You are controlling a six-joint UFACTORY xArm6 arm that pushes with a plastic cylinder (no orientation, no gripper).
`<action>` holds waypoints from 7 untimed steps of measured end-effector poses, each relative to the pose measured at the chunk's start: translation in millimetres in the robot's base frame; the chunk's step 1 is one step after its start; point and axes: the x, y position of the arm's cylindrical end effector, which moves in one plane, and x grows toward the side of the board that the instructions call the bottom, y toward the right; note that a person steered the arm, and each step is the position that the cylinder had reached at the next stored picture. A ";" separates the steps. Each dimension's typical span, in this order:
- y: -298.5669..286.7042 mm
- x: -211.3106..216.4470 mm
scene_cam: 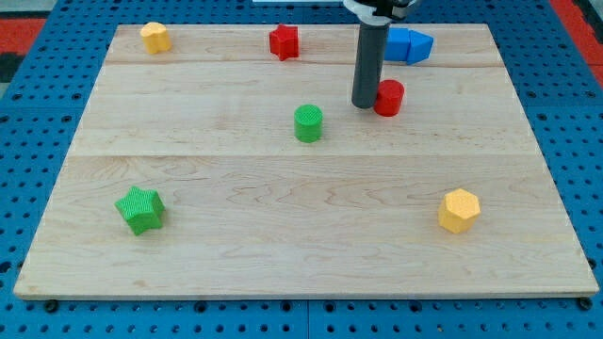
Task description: Push the blue cube towards the left side of the green circle
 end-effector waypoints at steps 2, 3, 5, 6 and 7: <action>1.9 -15.2; -17.5 -26.9; 105.1 -42.7; 135.0 -65.8; 135.9 -101.0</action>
